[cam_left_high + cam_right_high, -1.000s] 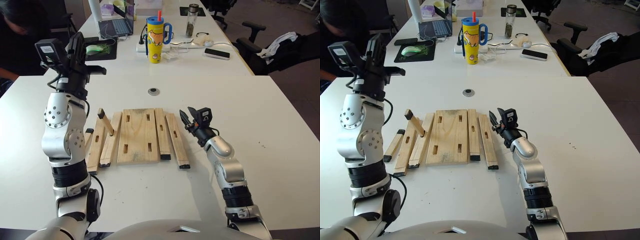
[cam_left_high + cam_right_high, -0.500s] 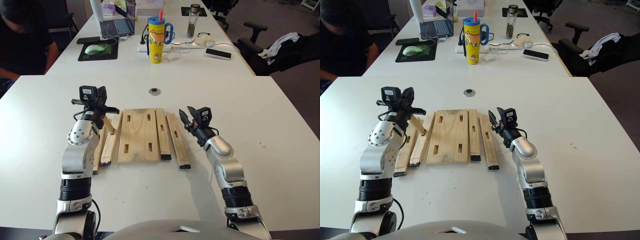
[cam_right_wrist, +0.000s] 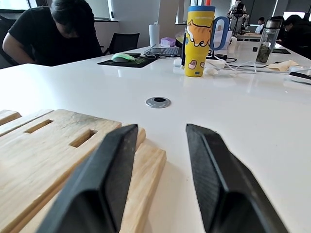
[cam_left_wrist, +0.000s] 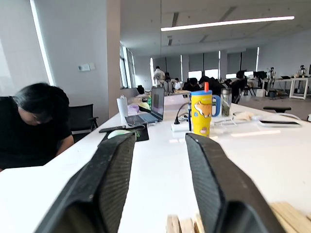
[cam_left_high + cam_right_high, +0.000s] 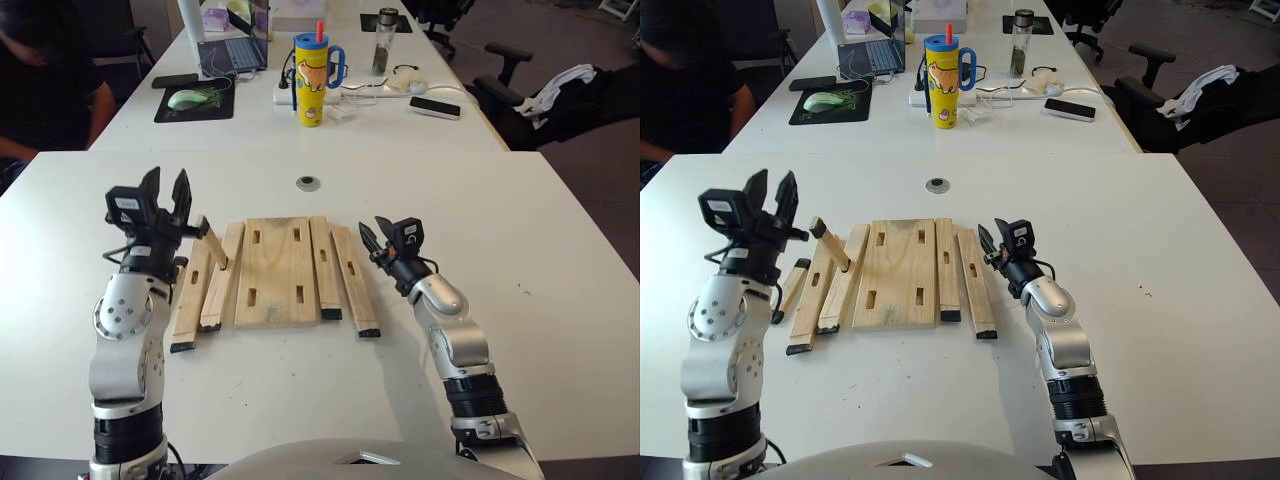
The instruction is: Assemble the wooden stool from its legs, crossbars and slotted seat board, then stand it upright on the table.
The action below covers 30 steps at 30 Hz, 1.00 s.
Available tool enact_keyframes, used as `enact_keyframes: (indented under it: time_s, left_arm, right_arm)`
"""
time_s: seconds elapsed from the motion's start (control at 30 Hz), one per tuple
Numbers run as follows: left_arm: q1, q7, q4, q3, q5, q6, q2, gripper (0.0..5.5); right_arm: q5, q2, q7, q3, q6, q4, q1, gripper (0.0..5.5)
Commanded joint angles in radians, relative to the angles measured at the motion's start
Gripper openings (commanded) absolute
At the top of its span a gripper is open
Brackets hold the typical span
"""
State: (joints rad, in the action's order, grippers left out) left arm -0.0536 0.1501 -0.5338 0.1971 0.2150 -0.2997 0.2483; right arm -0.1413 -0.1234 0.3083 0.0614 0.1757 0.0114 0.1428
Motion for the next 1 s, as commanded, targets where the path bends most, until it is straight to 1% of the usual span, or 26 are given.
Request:
enact_keyframes:
  time_s: [0.03, 0.07, 0.23, 0.43, 0.67, 0.83, 1.0]
  left_arm:
    - [-0.047, 0.044, -0.002, -0.036, 0.017, -0.045, 0.015, 2.59]
    - [-0.041, 0.036, 0.019, -0.037, 0.014, -0.055, 0.009, 2.76]
    - [-0.029, 0.01, 0.085, -0.07, -0.018, -0.11, -0.003, 2.76]
    - [-0.004, -0.026, 0.145, -0.083, -0.051, -0.119, -0.023, 2.76]
    - [0.002, -0.04, 0.13, -0.08, -0.047, -0.141, -0.04, 1.92]
    - [0.017, -0.044, 0.114, -0.084, -0.046, -0.164, -0.049, 1.11]
    - [0.057, -0.046, 0.105, -0.066, -0.037, -0.18, -0.05, 0.46]
  right_arm:
    - [0.007, -0.003, 0.002, 0.01, 0.009, 0.02, -0.007, 1.84]
    - [0.006, -0.004, 0.002, 0.009, 0.011, 0.021, -0.005, 1.84]
    - [0.006, -0.003, 0.015, 0.018, 0.019, 0.011, 0.01, 1.84]
    - [0.005, -0.015, 0.038, 0.023, 0.023, -0.008, 0.034, 1.84]
    - [0.005, -0.015, 0.045, 0.026, 0.021, -0.019, 0.043, 1.84]
    - [0.003, -0.015, 0.042, 0.024, 0.024, -0.016, 0.041, 1.84]
    - [0.003, -0.014, 0.029, 0.013, 0.03, -0.021, 0.046, 1.84]
